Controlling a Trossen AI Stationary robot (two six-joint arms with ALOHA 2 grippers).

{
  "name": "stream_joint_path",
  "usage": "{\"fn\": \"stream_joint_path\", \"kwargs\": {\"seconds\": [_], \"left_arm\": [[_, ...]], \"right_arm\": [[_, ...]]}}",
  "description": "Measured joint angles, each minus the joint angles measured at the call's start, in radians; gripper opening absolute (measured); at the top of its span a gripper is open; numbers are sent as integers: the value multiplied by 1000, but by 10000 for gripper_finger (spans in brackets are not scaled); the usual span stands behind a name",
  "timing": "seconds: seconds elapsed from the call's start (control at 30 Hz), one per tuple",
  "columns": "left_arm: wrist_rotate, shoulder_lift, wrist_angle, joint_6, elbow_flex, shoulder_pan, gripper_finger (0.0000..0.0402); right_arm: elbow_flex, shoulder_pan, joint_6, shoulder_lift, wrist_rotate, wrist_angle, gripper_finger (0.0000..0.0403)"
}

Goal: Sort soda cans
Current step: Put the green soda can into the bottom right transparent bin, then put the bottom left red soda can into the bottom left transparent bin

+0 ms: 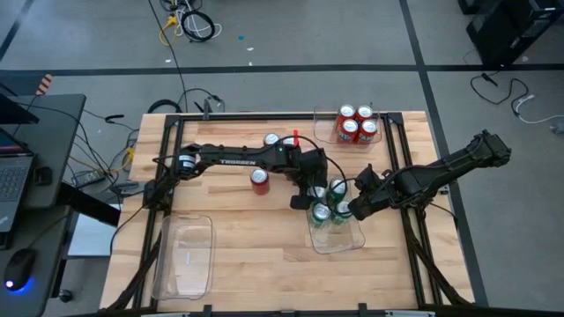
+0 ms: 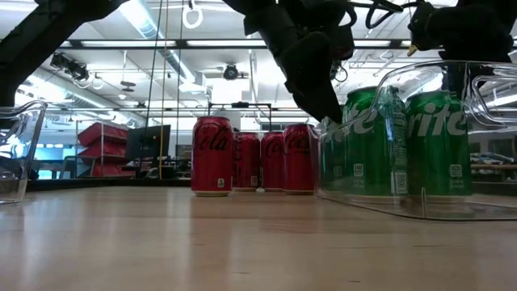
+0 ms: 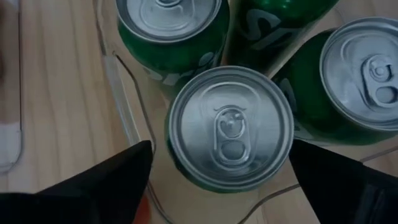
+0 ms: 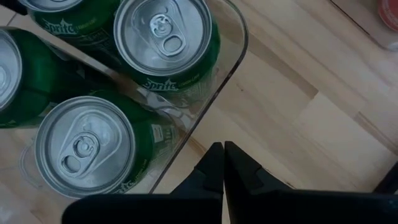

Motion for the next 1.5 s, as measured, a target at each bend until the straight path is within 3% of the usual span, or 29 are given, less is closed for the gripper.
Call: {"fn": "stream_joint_path", "kwargs": {"seconds": [0.23,0.63,0.8,1.17,1.5], "left_arm": [[-1,2,-27,0,24,1,359],[-94,2,-313,63,319,-5,344],[-26,-45,-419,48,357,9,289],[-25,-90,-595,-49,357,9,107],[-59,-92,-461,-89,357,7,37]], "right_arm": [[0,0,-3,0,0,0,0],[0,0,-24,0,0,1,0],[0,0,-57,0,12,12,0],[0,-11,-277,0,131,238,0],[0,-61,-573,0,166,496,0]]}}
